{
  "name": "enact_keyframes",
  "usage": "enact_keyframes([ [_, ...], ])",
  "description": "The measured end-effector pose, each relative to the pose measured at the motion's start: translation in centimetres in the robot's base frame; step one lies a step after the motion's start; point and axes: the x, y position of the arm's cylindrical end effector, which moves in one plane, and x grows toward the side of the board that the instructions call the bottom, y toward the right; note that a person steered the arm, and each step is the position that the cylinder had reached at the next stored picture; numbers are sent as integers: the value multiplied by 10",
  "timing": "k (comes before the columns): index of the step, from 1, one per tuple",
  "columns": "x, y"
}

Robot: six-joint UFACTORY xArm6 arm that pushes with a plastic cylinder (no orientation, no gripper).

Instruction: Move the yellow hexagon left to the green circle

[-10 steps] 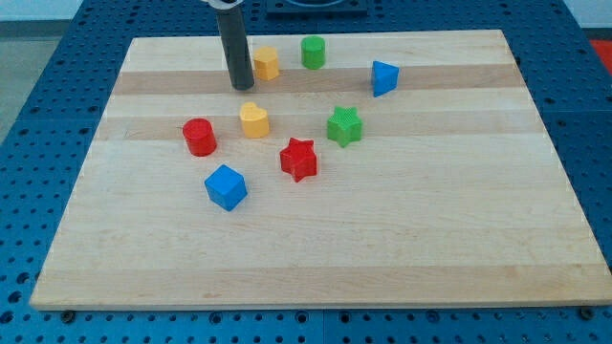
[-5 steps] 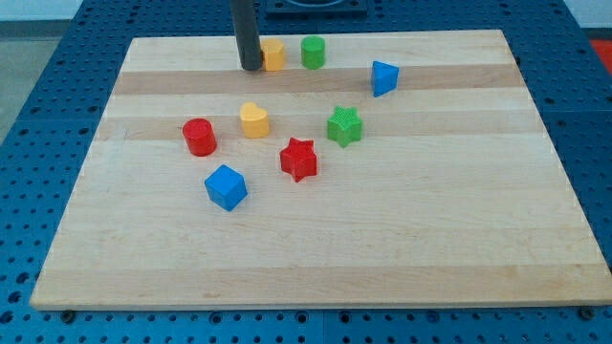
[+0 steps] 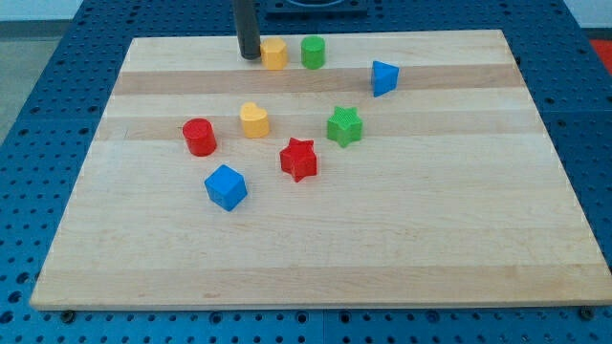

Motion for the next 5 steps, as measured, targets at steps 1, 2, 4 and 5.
enact_keyframes([
  [1, 0, 21],
  [2, 0, 26],
  [4, 4, -15],
  [5, 45, -20],
])
